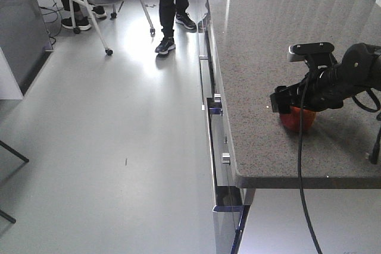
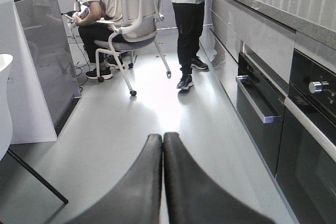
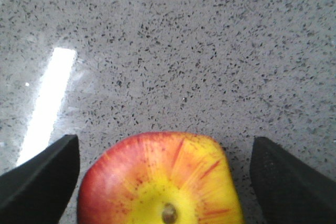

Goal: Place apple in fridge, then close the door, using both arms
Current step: 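Close the right gripper on the apple and lift it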

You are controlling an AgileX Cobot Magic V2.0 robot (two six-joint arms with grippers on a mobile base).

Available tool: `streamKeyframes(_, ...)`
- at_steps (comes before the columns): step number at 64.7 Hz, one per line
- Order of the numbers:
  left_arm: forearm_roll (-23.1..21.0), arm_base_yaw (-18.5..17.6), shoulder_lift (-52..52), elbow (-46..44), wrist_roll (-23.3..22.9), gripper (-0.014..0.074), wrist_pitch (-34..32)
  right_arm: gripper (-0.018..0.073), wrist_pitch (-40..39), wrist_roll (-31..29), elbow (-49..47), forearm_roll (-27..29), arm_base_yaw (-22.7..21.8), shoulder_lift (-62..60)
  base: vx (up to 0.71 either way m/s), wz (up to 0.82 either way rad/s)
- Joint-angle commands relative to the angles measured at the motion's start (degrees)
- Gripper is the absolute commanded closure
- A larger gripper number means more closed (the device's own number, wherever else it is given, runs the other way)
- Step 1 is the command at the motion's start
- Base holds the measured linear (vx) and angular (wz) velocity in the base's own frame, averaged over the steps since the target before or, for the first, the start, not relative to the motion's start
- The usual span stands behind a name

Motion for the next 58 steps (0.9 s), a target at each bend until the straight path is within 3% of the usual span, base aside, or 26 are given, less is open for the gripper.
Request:
streamKeyframes(1,-0.6,-0.5,-0.9,-1.0,0.0,0.0603,-3.9,-0.0055,-1.6,0.0,-1.8,-0.2,0.0,-2.5,0.00,0.00)
streamKeyframes(18,-0.6,-0.5,-0.9,-1.0,0.0,0.0603,-3.9,0.0036,-0.7,0.0,-1.8,-0.5,0.0,-2.2,0.00,0.00)
streamKeyframes(44,-0.6,-0.5,-0.9,-1.0,0.0,0.0603,-3.9,0.0363,0.2,-0.2,-2.8,-0.3,0.0,-4.9,0.00,0.00)
streamKeyframes(58,-0.6,-0.5,-0.9,-1.0,0.0,0.0603,-3.9,0.0390,2.8,-0.2,-9.0,1.6,0.0,-13.9,0.00,0.00)
